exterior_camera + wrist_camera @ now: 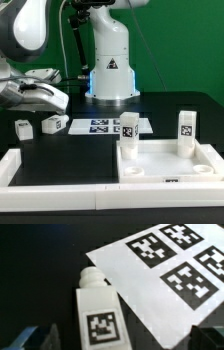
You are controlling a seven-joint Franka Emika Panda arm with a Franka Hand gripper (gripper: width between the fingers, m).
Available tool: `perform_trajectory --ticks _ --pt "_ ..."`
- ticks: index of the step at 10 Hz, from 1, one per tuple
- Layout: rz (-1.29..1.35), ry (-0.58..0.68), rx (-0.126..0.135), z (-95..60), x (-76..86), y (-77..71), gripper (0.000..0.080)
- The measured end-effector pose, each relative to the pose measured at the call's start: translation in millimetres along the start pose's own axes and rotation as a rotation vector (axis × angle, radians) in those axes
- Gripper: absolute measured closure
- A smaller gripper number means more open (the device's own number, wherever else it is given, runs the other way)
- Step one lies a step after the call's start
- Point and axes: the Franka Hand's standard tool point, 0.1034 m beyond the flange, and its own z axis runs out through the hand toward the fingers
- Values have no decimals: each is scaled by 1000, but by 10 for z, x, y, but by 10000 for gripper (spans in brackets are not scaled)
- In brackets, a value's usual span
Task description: Assemble square table
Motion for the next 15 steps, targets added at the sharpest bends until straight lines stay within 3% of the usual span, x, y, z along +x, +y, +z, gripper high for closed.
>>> perform_trajectory --ticks 2,6,7,8,9,10,15 --pt "16 -35 -12 165 81 78 151" --pt "20 -44 -20 196 79 58 151" --pt "19 -44 -20 196 79 57 249" --pt "19 -44 -20 196 79 58 249" --pt "19 -44 -20 196 79 57 452" --pt "19 -45 -20 197 79 57 515" --pt "19 -45 -20 197 79 57 515"
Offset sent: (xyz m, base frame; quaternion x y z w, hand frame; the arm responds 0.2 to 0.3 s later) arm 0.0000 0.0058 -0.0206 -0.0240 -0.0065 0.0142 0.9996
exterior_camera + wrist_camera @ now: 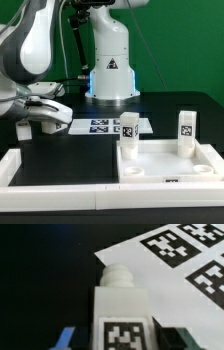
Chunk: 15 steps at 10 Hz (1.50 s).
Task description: Assemble square table
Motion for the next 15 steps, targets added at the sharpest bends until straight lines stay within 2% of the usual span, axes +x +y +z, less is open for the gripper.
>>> perform_trajectory --ticks 5,8,10,12,14,15 --pt "-4 -4 0 -9 -13 -7 514" --pt "-75 -7 31 -520 -506 -341 514" --pt "-96 13 35 -855 -726 -586 514" --pt "-108 84 23 -862 -599 -582 514" --pt "-127 230 14 -922 -597 -652 514" --pt "-143 269 -3 -1099 -597 -827 514"
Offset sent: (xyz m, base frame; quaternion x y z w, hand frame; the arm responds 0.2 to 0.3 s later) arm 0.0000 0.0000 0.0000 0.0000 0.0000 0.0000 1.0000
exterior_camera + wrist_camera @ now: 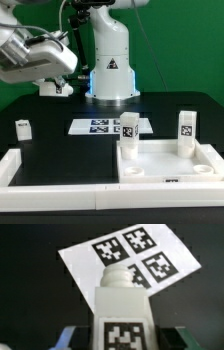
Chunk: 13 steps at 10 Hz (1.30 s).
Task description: Assemble square table
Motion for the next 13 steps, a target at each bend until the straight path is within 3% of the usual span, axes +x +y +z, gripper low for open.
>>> perform_trajectory --ticks 2,4,7,8,10,11,13 --pt "-8 122 -26 -454 106 -472 514" --pt "-6 248 -56 -714 174 -875 512" --pt "-44 472 -49 -736 230 -916 512" --pt "5 567 -46 -759 305 -989 512" --pt "-5 672 -88 -659 501 -1518 512" --pt "51 743 -86 -729 663 -1825 512" --pt "58 829 -93 -846 774 -2318 512"
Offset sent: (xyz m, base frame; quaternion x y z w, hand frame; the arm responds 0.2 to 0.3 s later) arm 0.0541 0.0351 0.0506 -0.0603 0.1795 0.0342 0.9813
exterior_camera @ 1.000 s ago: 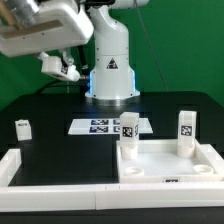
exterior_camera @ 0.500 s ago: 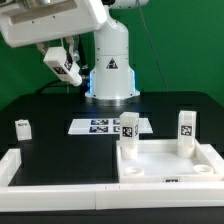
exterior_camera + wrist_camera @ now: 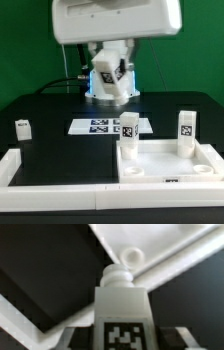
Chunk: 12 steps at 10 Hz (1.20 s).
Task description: Assemble square table
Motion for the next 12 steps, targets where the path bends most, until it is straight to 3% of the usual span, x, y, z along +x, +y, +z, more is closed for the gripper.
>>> perform_trajectory --ticks 2,4,5,6,7,8,10,12 --pt "19 122 53 -19 -39 13 512" --pt "3 203 90 26 -102 -107 512" --pt "13 263 123 22 -103 -179 512" --pt "5 276 132 79 -186 -253 512" --pt "8 203 97 192 -402 -498 512" --pt "-46 176 65 270 -491 -720 512" --pt "-197 130 -21 494 -690 -860 512" --pt "-183 124 -14 501 -696 -866 512"
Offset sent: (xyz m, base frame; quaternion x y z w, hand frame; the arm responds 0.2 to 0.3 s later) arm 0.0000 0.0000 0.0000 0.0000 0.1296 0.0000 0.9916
